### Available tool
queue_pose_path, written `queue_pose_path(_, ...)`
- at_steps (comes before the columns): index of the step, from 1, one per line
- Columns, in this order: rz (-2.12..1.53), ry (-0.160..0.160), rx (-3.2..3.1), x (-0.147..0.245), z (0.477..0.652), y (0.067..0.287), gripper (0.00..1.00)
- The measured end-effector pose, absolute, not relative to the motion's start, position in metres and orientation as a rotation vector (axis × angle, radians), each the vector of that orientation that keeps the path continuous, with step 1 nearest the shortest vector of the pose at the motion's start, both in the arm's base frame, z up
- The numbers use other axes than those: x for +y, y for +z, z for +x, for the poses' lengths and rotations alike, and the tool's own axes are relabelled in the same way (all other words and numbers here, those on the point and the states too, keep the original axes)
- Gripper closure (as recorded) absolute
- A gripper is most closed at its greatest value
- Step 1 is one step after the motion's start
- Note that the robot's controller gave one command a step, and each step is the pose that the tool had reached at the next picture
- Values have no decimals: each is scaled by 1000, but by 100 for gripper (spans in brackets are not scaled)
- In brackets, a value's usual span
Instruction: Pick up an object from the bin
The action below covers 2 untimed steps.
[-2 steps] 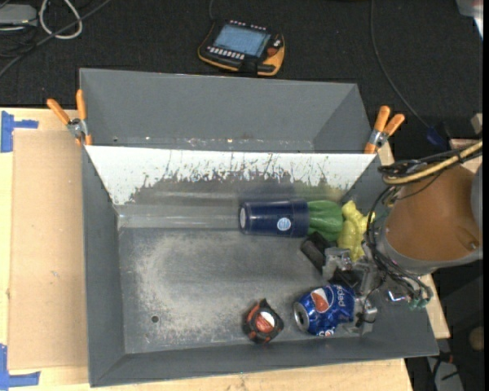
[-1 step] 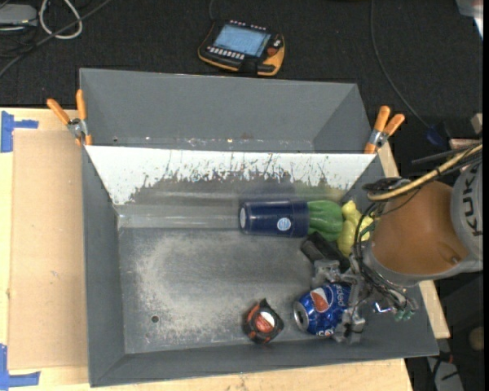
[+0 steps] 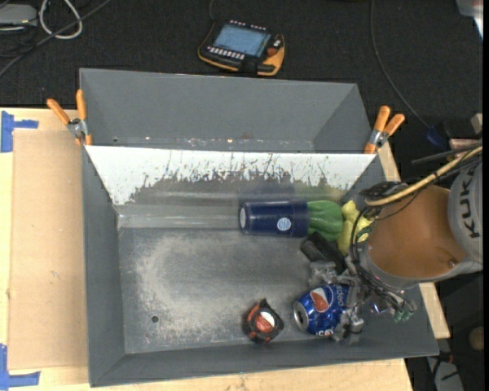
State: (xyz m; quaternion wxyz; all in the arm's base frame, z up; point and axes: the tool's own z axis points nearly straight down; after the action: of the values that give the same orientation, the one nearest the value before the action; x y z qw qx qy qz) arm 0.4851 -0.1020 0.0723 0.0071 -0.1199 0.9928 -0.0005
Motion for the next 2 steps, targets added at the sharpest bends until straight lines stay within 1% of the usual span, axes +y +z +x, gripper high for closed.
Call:
queue_pose_path(1, -301, 6, 3126, -104, 486, 76, 100)
queue_pose_path(2, -302, 6, 3126, -104, 486, 76, 100)
